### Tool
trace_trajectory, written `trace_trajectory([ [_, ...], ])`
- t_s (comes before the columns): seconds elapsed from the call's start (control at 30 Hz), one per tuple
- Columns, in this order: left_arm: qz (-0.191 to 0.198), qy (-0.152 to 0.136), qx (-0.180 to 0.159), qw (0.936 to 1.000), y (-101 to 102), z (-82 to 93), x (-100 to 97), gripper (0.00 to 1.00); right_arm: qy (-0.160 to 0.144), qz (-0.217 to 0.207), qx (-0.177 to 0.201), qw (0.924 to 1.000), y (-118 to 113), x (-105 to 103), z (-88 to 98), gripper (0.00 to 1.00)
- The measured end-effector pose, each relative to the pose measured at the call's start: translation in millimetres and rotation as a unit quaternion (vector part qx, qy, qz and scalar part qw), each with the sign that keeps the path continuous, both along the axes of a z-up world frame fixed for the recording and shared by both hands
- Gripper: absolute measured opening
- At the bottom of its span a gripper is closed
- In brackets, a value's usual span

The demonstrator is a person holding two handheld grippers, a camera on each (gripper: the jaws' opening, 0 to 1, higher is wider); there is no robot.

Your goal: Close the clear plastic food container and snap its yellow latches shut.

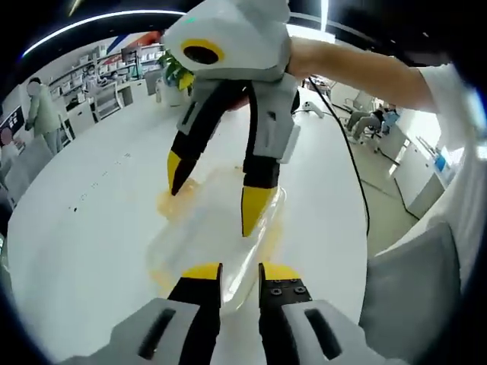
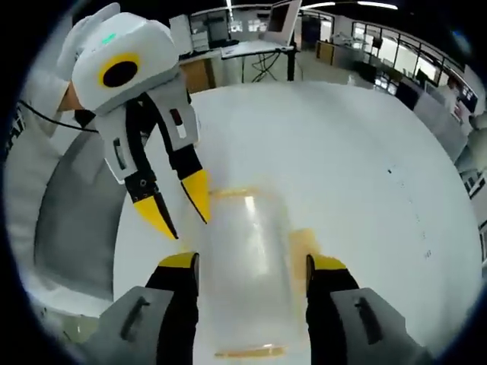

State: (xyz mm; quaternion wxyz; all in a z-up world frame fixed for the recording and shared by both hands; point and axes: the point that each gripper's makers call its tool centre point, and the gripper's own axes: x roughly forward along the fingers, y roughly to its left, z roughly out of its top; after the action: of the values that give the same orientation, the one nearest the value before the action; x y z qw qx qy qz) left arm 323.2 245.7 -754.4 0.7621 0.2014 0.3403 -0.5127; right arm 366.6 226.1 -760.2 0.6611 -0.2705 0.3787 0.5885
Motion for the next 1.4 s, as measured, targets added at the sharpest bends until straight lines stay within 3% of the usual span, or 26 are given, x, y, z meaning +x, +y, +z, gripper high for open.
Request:
trace_trajectory([
  [0.17, -0.01, -0.001, 0.011, 0.9999, 2, -3.3, -4.0, 0.11, 0.025, -0.005, -0.005, 0.9997, -2, -3, -4.6, 0.62],
  [0.3, -0.011, -0.004, 0.015, 0.9998, 3, -3.7, -4.2, 0.11, 0.034, 0.005, -0.035, 0.9988, -10, -4, -14.9, 0.66],
  [0.63, -0.023, -0.013, 0.032, 0.9992, 7, -7.1, -7.4, 0.14, 0.049, 0.012, -0.049, 0.9975, -11, -6, -19.1, 0.65],
  [0.7, -0.03, -0.021, 0.023, 0.9991, 4, -2.4, -8.3, 0.14, 0.035, 0.013, -0.05, 0.9981, -12, -1, -14.8, 0.6],
  [0.8, -0.077, -0.059, -0.013, 0.9952, -13, 12.5, -13.3, 0.14, 0.024, 0.002, -0.033, 0.9992, -11, 11, -2.3, 0.53],
  [0.87, -0.095, -0.064, -0.039, 0.9927, -25, 18.6, -19.1, 0.13, 0.021, -0.005, -0.027, 0.9994, -10, 18, 2.7, 0.52],
  [0.97, -0.095, -0.075, -0.039, 0.9919, -34, 16.6, -18.3, 0.13, 0.02, -0.01, -0.033, 0.9992, -11, 20, 4.5, 0.46],
  [1.03, -0.103, -0.086, -0.033, 0.9905, -40, 11.3, -19.1, 0.13, 0.018, -0.008, -0.034, 0.9992, -11, 20, 4.5, 0.35],
  [1.13, -0.135, -0.117, 0.003, 0.9839, -41, 0.3, -18.9, 0.16, 0.039, -0.015, -0.038, 0.9984, -12, 17, 1.2, 0.27],
  [1.23, -0.155, -0.15, 0.049, 0.9753, -36, -9.5, -14.1, 0.22, 0.045, -0.019, -0.041, 0.998, -11, 17, -2.4, 0.37],
  [1.33, -0.182, -0.172, 0.063, 0.9662, -38, -12.1, -15.6, 0.21, 0.052, -0.016, -0.046, 0.9975, -9, 15, -6.4, 0.37],
  [1.4, -0.207, -0.197, 0.061, 0.9564, -42, -11.0, -17.2, 0.22, 0.054, -0.013, -0.052, 0.9971, -7, 14, -9.1, 0.37],
])
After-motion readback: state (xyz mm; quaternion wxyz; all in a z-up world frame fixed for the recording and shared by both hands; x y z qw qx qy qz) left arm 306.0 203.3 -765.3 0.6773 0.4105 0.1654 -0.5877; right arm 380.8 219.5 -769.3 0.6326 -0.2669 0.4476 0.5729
